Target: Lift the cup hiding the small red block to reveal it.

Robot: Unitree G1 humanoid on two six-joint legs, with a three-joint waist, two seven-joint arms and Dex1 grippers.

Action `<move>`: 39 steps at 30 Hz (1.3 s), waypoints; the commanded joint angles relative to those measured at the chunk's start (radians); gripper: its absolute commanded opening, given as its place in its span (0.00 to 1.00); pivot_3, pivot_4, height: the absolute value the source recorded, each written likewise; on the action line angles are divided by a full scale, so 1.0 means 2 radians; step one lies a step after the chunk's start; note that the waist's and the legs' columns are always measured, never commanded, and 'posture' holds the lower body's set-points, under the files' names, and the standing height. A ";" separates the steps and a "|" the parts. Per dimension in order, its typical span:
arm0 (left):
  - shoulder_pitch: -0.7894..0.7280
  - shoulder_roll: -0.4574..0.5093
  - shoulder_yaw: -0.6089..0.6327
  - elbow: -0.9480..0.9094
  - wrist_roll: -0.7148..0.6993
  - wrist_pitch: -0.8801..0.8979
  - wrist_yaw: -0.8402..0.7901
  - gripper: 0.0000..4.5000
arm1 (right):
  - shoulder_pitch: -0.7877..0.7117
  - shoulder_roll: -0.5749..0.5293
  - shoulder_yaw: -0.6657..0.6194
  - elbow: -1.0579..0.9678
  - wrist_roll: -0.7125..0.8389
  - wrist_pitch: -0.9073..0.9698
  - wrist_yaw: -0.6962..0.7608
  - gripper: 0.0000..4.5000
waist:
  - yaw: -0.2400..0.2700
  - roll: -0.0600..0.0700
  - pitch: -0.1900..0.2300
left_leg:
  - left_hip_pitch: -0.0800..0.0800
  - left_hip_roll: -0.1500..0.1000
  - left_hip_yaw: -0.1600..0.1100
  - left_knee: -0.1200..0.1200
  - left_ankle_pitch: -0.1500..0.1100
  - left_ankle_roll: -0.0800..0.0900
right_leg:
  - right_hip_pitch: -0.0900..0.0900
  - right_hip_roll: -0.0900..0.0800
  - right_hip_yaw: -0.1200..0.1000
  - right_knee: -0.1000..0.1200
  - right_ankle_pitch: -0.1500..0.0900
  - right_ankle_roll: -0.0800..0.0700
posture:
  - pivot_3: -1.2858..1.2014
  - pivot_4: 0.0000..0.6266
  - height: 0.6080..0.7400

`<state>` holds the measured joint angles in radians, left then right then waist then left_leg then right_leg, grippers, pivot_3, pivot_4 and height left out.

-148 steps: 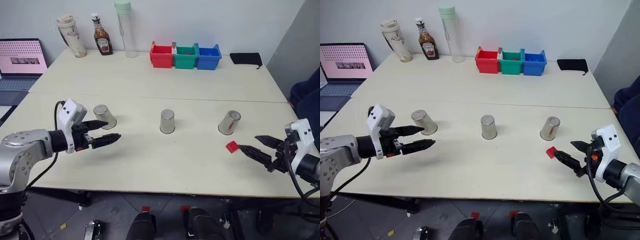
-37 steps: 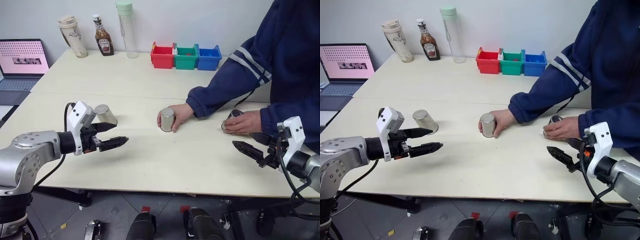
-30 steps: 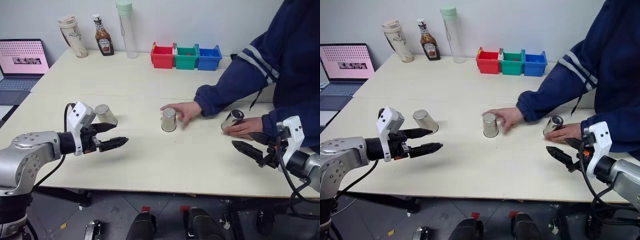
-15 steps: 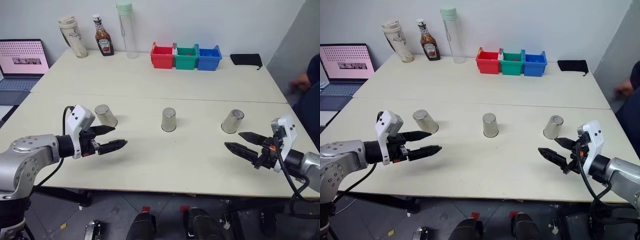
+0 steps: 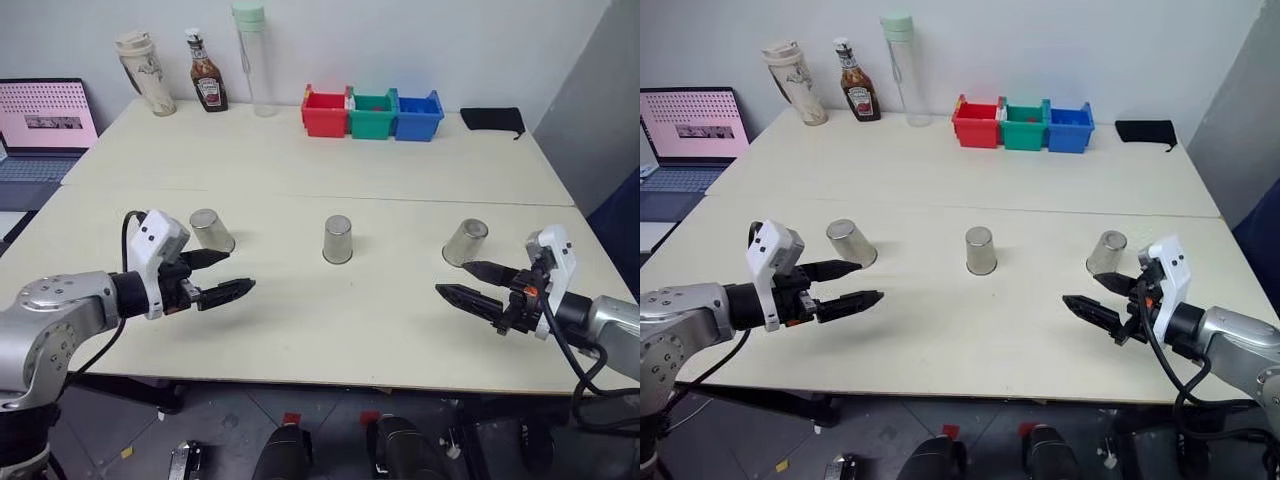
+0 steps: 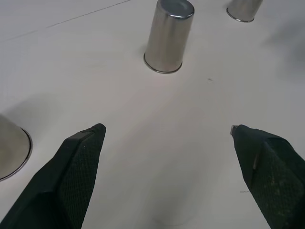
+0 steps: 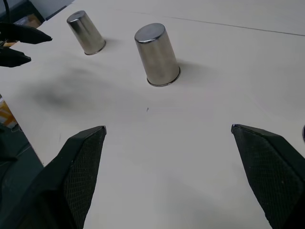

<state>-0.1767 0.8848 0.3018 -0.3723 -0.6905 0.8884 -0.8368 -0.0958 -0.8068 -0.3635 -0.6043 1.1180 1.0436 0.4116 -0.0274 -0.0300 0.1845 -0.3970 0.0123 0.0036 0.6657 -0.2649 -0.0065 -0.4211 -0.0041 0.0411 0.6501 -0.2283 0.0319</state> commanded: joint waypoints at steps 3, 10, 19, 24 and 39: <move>-0.049 -0.065 -0.068 -0.023 0.030 -0.038 0.051 1.00 | -0.034 -0.014 0.031 -0.027 -0.018 -0.022 0.013 0.99 | 0.001 0.000 0.000 | 0.000 0.000 0.000 0.001 0.000 0.000 | 0.000 0.000 0.000 0.000 0.000 0.001 | 0.52 0.24 1.00; -0.138 -0.209 -0.169 0.102 0.146 -0.159 0.138 1.00 | 0.016 0.008 0.092 -0.077 -0.125 -0.094 0.009 0.99 | 0.012 0.000 -0.002 | 0.000 -0.001 0.000 0.002 0.000 0.000 | 0.001 0.000 0.000 0.000 0.001 0.001 | 0.52 0.24 1.00; -0.214 -0.316 -0.212 0.297 0.232 -0.298 0.164 1.00 | 0.034 0.043 0.082 -0.107 -0.142 -0.101 -0.030 0.99 | 0.012 0.000 -0.002 | -0.001 0.000 0.002 0.006 0.000 0.000 | 0.001 0.001 0.000 0.000 0.004 0.003 | 0.52 0.24 1.00; -0.242 -0.340 -0.219 0.382 0.259 -0.354 0.155 1.00 | 0.023 0.073 0.058 -0.122 -0.088 -0.078 -0.091 0.99 | 0.012 0.000 -0.002 | -0.001 0.000 0.002 0.006 0.000 0.000 | 0.001 0.001 0.001 0.000 0.004 0.003 | 0.52 0.24 1.00; -0.279 -0.367 -0.198 0.479 0.274 -0.431 0.129 0.67 | 0.017 0.050 0.045 -0.129 -0.005 -0.060 -0.149 1.00 | 0.012 0.000 -0.002 | -0.002 0.000 0.002 0.006 0.000 0.000 | 0.001 0.001 0.000 0.000 0.004 0.004 | 0.52 0.24 1.00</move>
<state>-0.7079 0.1530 -0.1108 0.6016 -0.1366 0.0547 -0.5683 -0.0361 -0.6934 -0.2566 -0.8452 1.0841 0.9351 0.1246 -0.0043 -0.0307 0.1805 -0.4005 0.0118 0.0073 0.6781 -0.2649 -0.0056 -0.4196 -0.0022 0.0420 0.6497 -0.2196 0.0391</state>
